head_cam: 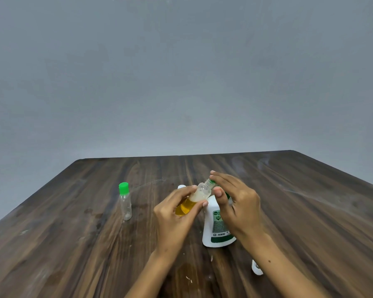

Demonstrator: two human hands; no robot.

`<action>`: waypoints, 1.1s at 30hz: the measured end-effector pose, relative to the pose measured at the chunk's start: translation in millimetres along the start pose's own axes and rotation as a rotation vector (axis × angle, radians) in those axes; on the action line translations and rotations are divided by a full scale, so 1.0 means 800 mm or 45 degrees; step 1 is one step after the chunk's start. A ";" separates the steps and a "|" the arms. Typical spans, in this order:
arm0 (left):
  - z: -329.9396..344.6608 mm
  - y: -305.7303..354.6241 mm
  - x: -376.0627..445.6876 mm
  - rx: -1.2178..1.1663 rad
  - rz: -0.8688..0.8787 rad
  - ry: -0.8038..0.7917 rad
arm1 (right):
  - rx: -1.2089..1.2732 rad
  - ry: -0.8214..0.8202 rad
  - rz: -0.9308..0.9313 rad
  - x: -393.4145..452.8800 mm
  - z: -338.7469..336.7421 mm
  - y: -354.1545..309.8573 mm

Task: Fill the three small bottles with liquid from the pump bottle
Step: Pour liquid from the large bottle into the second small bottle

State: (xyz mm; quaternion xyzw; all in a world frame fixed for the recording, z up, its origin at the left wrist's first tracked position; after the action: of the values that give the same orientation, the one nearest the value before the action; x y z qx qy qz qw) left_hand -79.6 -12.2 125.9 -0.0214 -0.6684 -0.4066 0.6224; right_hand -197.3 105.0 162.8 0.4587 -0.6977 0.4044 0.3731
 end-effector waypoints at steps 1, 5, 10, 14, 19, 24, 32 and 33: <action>-0.001 0.000 -0.001 0.000 -0.005 0.004 | 0.008 0.002 -0.005 0.001 -0.002 0.000; -0.002 0.000 0.000 0.017 -0.007 0.009 | -0.006 0.016 -0.012 -0.002 -0.004 -0.001; -0.001 -0.001 -0.001 0.029 -0.009 -0.005 | -0.008 0.023 0.008 -0.003 -0.002 0.000; -0.001 -0.002 -0.002 0.028 -0.004 0.008 | 0.027 0.034 -0.006 0.002 -0.008 0.001; 0.001 -0.002 -0.001 0.026 -0.017 -0.005 | 0.008 0.039 0.019 -0.002 0.000 -0.001; -0.002 -0.003 -0.001 0.008 -0.027 0.020 | 0.001 0.037 -0.019 0.001 -0.008 -0.002; -0.002 -0.001 -0.001 0.013 -0.020 0.007 | -0.018 0.060 -0.038 0.000 -0.006 -0.003; -0.002 -0.001 -0.001 0.019 -0.017 0.007 | -0.015 0.060 -0.042 0.001 -0.008 -0.003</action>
State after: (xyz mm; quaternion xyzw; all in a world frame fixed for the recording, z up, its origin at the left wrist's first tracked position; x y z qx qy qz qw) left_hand -78.7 -13.5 124.4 -0.0111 -0.6700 -0.4059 0.6215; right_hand -194.5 109.7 166.2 0.4583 -0.6835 0.4047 0.3988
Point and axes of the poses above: each hand's wrist, its own x-axis towards the middle knuckle, its own z-axis out of the palm, y = z × x, the point moved 10 cm from there along x, towards the middle knuckle, and after that the axes turned 15 degrees about -x, right-handed, at the moved point
